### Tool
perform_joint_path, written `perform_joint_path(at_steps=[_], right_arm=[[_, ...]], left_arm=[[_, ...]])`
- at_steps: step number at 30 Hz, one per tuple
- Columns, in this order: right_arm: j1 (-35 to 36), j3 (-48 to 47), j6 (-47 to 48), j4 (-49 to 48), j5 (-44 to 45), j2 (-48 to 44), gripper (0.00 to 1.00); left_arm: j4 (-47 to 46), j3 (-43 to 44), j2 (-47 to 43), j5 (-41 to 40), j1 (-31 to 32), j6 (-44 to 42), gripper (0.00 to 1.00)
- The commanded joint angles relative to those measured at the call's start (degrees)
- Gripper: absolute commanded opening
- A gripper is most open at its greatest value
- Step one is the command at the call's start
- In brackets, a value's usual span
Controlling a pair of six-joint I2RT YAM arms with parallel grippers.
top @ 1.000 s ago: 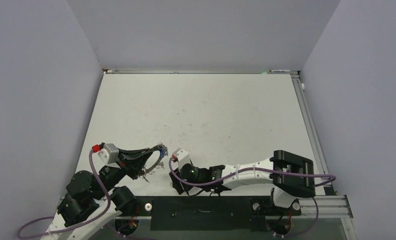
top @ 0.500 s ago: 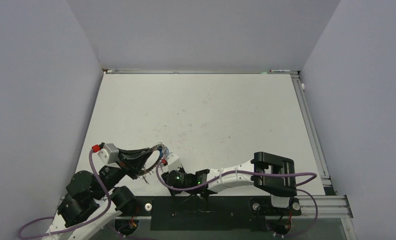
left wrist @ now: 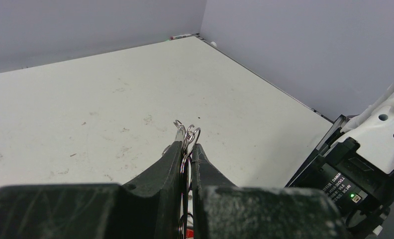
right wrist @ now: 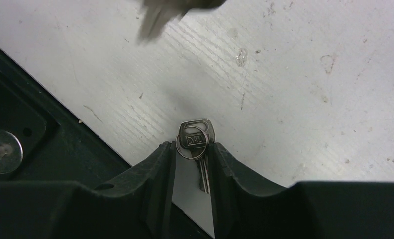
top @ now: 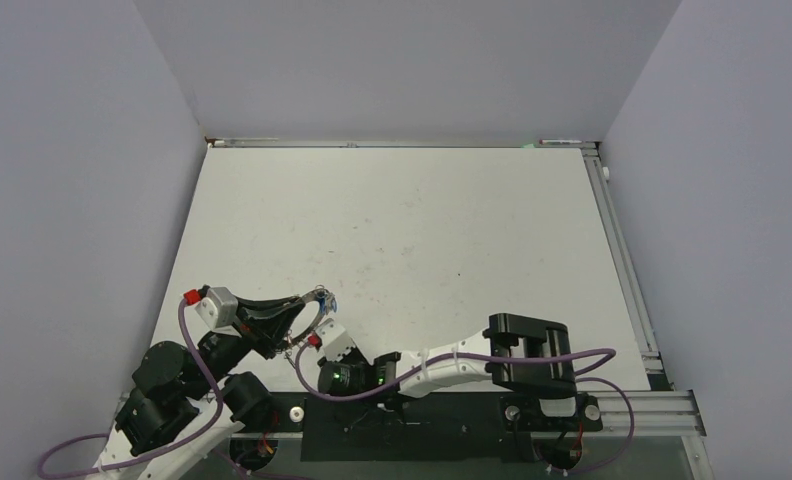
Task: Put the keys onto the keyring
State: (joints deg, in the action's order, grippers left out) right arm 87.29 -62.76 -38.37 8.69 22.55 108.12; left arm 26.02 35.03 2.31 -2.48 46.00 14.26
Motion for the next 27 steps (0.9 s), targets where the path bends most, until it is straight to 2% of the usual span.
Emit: perform_joint_path(at_steps=[1,4,6,8,18,25,27], right_arm=[[0.99,-3.39,0.45,4.43,4.95,2.29,0.29],[1.22,-4.12,0.82,5.31,5.57,3.36,0.23],[1.36,-4.42,1.36,5.53,6.05,3.72,0.10],[1.47,-4.88,2.09,6.31,7.24,3.44,0.05],[1.22,-0.09,8.21,4.84,10.29,-7.21,0.05],[0.41,6.64,12.65,0.84,6.22,-15.62,0.05],[-0.86,6.91,11.76,0.42,3.14,-15.85,0.20]], left_arm=[[-3.43,0.57,0.45,0.94,-0.39,-0.46,0.00],[-3.43,0.57,0.74,1.14,-0.47,-0.46,0.00],[-3.51,0.57,0.92,1.24,-0.48,-0.46,0.00],[-3.57,0.49,0.97,1.25,-0.58,-0.50,0.00],[-3.95,0.40,1.91,2.44,-1.61,-0.64,0.00],[-4.31,0.30,2.24,2.48,-2.76,-0.64,0.00],[-4.40,0.31,2.35,3.81,-3.32,-0.73,0.00]])
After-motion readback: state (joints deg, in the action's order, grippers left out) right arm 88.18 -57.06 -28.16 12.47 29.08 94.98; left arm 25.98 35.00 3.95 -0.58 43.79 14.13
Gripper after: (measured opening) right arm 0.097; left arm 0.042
